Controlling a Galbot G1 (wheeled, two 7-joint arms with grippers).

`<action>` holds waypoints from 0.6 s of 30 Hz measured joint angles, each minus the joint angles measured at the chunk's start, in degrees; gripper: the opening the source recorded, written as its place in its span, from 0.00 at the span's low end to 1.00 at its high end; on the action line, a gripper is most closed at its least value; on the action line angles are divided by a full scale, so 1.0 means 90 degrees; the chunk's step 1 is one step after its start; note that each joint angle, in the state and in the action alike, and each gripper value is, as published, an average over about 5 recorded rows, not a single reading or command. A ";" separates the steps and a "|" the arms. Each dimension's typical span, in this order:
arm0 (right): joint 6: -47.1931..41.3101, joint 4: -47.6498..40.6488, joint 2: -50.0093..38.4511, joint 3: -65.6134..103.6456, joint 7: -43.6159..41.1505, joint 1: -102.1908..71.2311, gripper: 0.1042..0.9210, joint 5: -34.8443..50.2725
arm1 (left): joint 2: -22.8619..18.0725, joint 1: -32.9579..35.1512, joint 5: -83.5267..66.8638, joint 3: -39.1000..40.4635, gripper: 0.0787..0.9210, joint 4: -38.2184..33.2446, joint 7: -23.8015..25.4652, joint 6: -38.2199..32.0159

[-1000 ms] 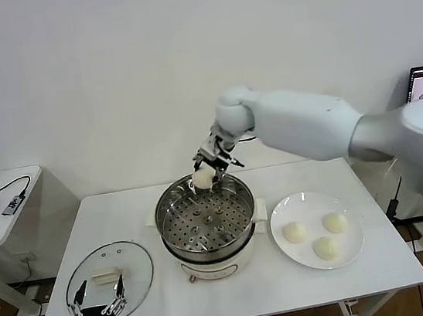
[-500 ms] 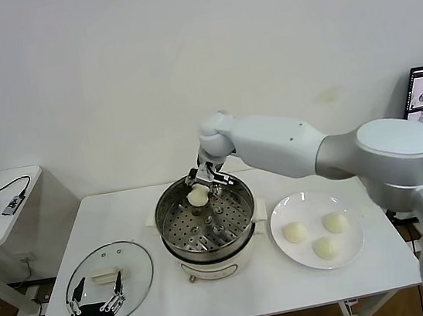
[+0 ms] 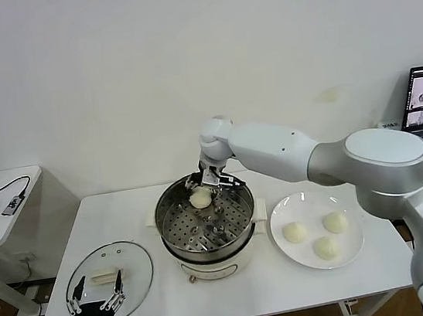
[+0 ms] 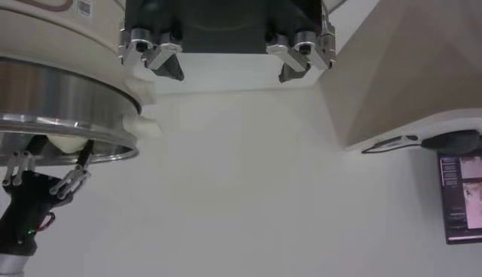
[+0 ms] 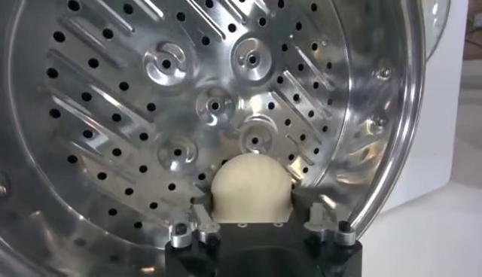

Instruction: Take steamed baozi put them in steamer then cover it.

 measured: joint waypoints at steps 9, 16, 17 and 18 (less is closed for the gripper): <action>-0.1211 0.1122 -0.0722 -0.0188 -0.0604 0.0701 0.88 0.1236 | 0.0043 0.0036 0.0001 -0.0078 0.88 -0.0080 0.0002 0.0009; -0.2891 0.2310 -0.1823 -0.0347 -0.1048 0.1315 0.88 0.2211 | 0.0090 -0.0012 0.0006 -0.0135 0.88 -0.0067 0.0001 0.0007; -0.3110 0.2475 -0.2001 -0.0371 -0.1087 0.1378 0.88 0.2315 | 0.0100 -0.0010 0.0007 -0.0140 0.88 -0.0065 0.0002 0.0006; -0.3316 0.2634 -0.2182 -0.0393 -0.1115 0.1431 0.88 0.2408 | 0.0113 -0.0007 0.0008 -0.0145 0.88 -0.0064 0.0004 0.0005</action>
